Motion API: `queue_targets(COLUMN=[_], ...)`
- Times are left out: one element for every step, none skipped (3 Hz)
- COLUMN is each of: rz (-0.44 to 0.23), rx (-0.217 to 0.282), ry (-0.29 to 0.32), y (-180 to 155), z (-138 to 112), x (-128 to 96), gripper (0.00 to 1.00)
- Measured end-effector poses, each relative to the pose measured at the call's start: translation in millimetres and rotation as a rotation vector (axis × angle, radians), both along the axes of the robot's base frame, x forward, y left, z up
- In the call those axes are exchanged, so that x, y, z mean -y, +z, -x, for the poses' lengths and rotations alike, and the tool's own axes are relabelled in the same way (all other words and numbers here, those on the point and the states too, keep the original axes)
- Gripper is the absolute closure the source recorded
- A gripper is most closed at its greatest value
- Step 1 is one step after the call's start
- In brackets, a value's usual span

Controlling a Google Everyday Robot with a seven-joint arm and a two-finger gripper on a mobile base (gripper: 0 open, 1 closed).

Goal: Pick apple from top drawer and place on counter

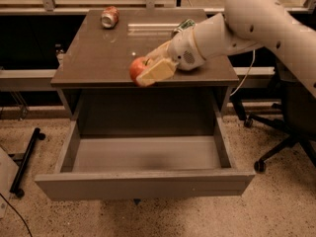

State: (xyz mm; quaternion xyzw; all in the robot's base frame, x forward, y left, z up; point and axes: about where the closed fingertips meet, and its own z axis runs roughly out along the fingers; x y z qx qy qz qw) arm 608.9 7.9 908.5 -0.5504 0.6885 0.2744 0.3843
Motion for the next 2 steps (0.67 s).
queue_targets(rz=[-0.032,-0.073], rx=[-0.017,-0.057], ry=[-0.181,-0.357], y=[9.0,2.6], z=[-41.5,-83.8], x=[3.5,1.4], gripper=[1.0,1.0])
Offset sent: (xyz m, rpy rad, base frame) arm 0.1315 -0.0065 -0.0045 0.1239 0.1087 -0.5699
